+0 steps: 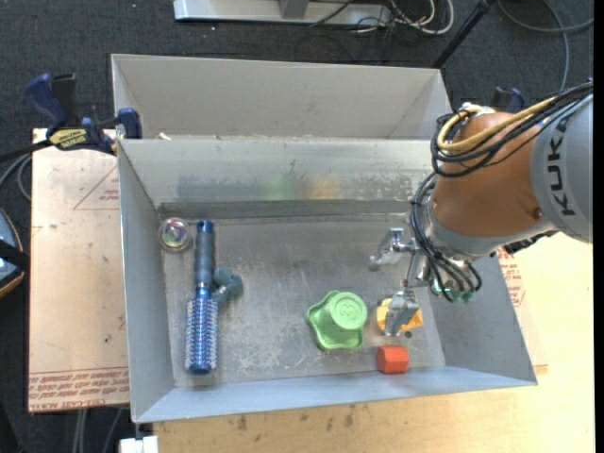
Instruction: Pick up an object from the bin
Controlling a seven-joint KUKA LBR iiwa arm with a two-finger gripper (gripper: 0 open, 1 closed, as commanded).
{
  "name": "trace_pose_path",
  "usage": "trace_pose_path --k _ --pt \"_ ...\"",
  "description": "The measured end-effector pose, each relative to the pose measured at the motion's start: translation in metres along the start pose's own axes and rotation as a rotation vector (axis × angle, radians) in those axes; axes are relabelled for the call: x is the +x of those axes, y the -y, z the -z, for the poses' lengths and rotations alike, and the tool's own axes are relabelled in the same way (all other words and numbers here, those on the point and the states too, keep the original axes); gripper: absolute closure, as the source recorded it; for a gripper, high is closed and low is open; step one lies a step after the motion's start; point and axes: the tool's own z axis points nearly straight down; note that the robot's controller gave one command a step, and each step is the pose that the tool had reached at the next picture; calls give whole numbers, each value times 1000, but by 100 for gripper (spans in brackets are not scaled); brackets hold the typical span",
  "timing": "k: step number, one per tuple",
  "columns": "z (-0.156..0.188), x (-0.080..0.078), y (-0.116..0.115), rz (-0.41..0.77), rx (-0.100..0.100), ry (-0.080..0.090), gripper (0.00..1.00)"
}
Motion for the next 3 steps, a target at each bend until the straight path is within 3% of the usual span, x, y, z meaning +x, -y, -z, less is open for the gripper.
trace_pose_path --k 1,2,3 --pt "-99 -55 24 22 -1 6 0" --pt "-87 9 0 232 4 43 0" --pt "-90 17 1 233 2 6 100"
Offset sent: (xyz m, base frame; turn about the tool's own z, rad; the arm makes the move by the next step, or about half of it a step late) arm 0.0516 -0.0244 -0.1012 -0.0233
